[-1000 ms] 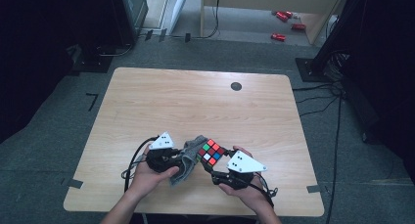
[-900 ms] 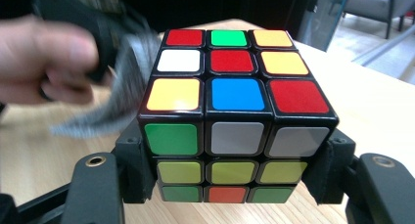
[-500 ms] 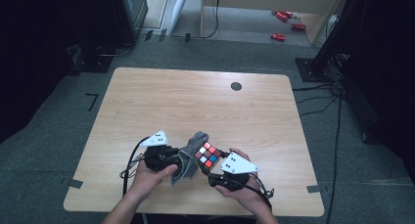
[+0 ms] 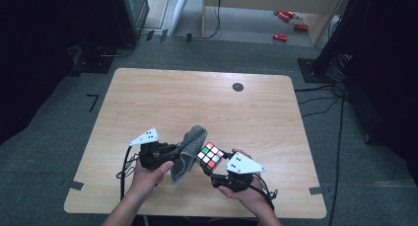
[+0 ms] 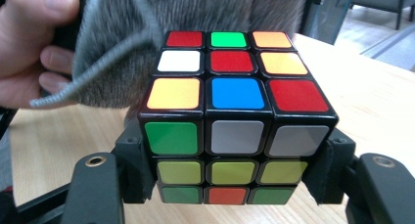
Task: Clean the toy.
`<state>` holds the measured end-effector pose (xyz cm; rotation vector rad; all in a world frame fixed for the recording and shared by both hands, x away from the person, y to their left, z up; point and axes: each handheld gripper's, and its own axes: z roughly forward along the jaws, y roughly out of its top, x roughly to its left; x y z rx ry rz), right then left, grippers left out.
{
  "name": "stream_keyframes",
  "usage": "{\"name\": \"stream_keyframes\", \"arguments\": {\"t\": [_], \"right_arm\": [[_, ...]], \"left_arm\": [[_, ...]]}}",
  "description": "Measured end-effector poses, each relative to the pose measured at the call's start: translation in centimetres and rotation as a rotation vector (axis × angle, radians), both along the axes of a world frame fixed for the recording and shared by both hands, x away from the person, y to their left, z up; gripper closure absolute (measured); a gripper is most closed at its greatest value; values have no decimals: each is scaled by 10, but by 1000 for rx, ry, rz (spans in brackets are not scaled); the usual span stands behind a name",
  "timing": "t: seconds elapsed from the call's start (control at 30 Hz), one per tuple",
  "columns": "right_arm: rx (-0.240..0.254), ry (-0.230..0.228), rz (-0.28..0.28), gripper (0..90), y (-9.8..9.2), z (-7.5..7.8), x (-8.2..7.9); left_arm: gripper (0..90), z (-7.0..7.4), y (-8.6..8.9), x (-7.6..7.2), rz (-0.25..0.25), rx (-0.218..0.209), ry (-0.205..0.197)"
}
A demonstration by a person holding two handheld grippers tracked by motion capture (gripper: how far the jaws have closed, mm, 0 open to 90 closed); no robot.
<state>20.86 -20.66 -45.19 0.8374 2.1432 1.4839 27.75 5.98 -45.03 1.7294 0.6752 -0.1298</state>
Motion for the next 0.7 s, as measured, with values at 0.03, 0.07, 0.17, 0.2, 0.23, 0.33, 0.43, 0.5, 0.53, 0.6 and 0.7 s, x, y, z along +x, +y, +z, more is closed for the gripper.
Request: {"name": "stream_keyframes", "arguments": {"t": [0.03,0.07,0.17,0.2,0.23,0.33,0.43,0.5,0.53,0.6,0.7], "right_arm": [[-3,1,5,348,2,0,0],[-13,3,-1,348,3,0,-1],[3,0,-10,348,1,2,-1],[3,0,-10,348,1,2,-1],[5,-4,-12,348,1,4,-2],[28,-19,-25,348,-3,9,-2],[69,-19,-47,348,-8,14,-3],[59,-15,-55,347,-9,13,-4],[59,-15,-55,347,-9,13,-4],[39,-12,-61,347,-8,11,-4],[30,0,-44,347,-4,10,-4]], "left_arm": [[746,-2,-4,-1,-5,20,1],[750,-5,-5,0,2,24,8],[752,-13,-10,1,-6,116,31],[752,-13,-10,1,-6,116,31],[752,-14,-11,2,-7,135,30],[749,-15,-15,1,-8,195,19],[744,-12,-17,-2,9,234,-18],[732,-5,-10,-1,60,156,-7],[730,-5,-10,-1,60,156,-7],[728,-1,-2,-1,83,63,0],[728,0,5,0,60,-48,20]]}}
